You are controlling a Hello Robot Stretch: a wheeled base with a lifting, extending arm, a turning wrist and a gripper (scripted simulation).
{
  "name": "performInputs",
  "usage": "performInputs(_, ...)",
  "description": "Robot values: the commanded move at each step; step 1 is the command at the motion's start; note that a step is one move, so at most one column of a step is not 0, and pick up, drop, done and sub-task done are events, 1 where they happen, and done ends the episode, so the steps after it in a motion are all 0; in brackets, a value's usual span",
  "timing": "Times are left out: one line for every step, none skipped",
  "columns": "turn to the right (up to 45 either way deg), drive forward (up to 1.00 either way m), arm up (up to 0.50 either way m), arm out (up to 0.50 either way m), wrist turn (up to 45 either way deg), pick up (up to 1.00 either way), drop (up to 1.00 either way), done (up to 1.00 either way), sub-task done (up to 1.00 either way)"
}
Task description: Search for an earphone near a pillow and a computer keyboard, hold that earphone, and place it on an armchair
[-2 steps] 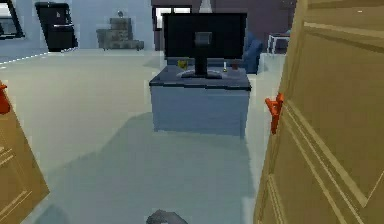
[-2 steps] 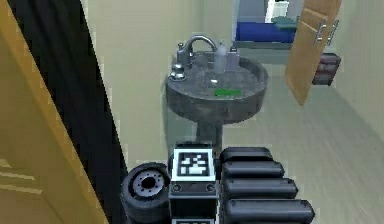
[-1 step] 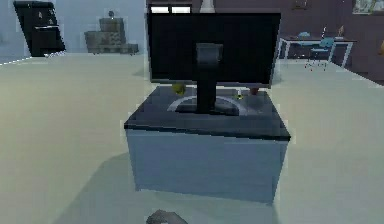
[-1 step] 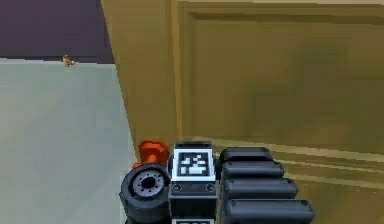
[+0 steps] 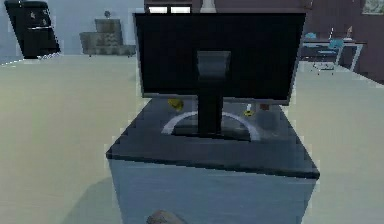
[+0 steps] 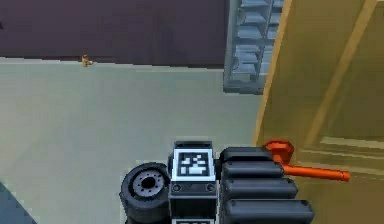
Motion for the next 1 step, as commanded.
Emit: performInputs(30.0, 0.0, 0.0, 0.0, 0.0, 0.0, 0.0, 0.0, 0.0)
